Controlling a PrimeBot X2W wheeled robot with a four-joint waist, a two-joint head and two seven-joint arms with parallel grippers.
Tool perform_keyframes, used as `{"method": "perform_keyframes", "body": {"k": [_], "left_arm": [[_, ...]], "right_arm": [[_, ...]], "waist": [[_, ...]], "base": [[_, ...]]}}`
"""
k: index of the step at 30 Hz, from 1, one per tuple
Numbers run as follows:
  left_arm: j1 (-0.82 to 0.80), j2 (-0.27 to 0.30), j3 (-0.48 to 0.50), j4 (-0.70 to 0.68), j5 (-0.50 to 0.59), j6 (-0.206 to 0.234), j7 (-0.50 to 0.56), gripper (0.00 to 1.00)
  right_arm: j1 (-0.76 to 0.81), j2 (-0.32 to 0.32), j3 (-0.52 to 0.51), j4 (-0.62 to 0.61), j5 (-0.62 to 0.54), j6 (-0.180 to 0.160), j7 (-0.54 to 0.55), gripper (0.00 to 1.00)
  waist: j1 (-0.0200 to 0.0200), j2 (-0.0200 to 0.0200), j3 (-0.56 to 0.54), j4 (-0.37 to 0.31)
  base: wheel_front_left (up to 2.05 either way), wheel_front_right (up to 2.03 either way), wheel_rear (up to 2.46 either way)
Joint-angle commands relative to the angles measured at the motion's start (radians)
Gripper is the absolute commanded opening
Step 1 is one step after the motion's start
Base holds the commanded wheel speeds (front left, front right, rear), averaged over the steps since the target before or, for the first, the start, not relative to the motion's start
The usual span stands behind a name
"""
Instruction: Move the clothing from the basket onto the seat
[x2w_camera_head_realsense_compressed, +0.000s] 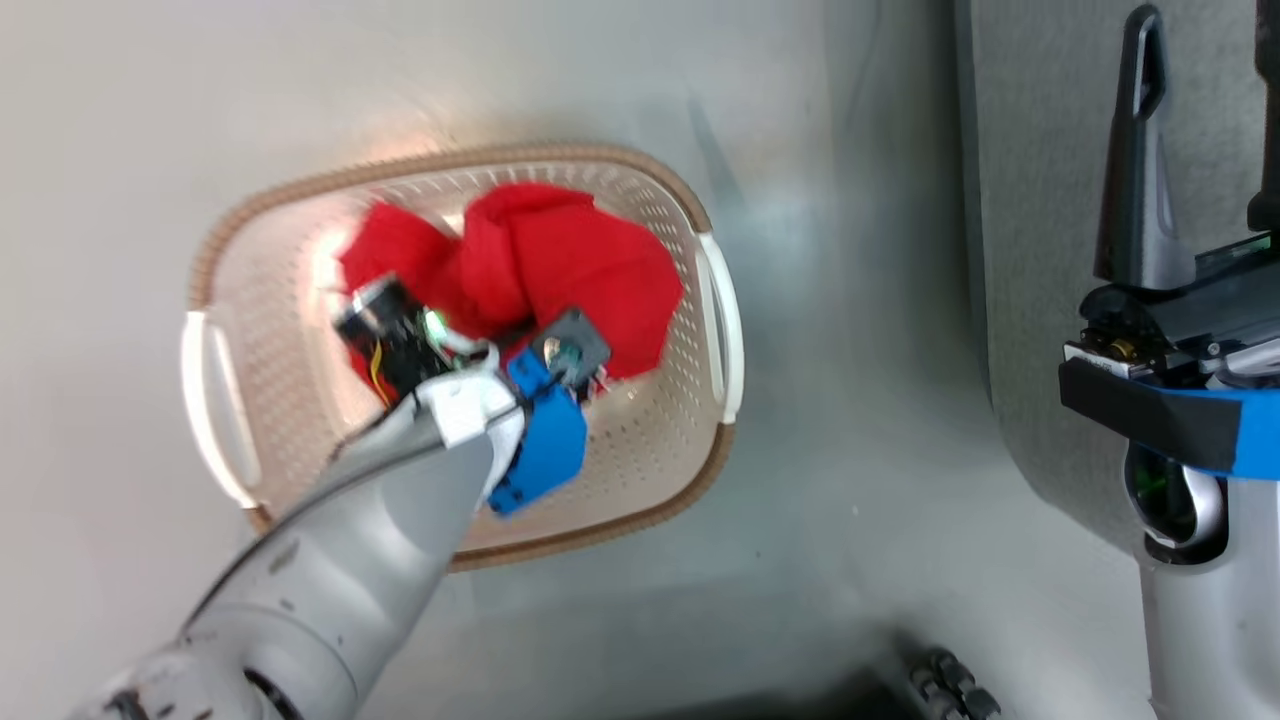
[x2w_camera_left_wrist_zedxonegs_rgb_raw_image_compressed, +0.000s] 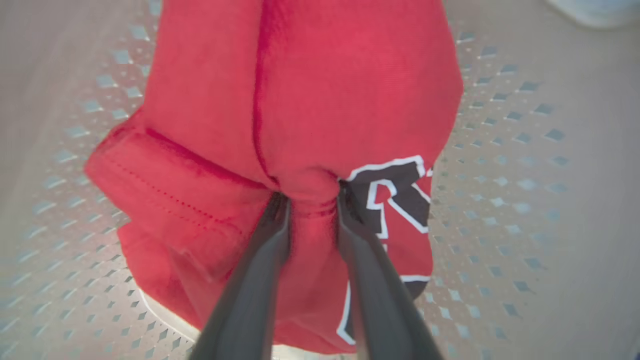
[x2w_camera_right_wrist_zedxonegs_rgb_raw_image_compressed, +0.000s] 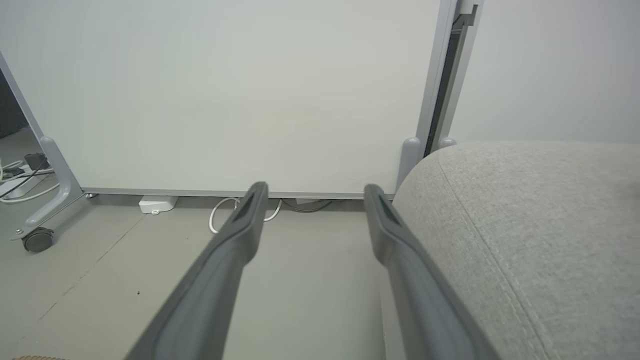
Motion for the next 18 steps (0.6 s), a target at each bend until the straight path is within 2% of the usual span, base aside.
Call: {"method": "perform_keyframes", "body": {"k": [1, 8, 18], "left_arm": [[0.030, -0.002, 0.009, -0.005, -0.012, 0.005, -0.049, 0.00], [0.087, -0.004, 0.043, -0.004, -0.072, -0.006, -0.166, 0.00], [0.134, -0.004, 0.093, -0.065, -0.169, -0.014, -0.234, 0.00]], "right_arm": [[0.014, -0.009, -0.005, 0.016, -0.005, 0.001, 0.000, 1.00], [0.058, -0.017, -0.008, 0.083, -0.007, 0.001, 0.000, 1.00], [0.141, -0.012, -0.018, 0.155, -0.011, 0.001, 0.000, 1.00]], "waist": [[-0.0002, 0.0000, -0.083, 0.041], [-0.0002, 0.0000, -0.243, 0.078], [-0.0002, 0.0000, -0.431, 0.112]], "base": [[0.00, 0.00, 0.00], [0.00, 0.00, 0.00], [0.00, 0.00, 0.00]]}}
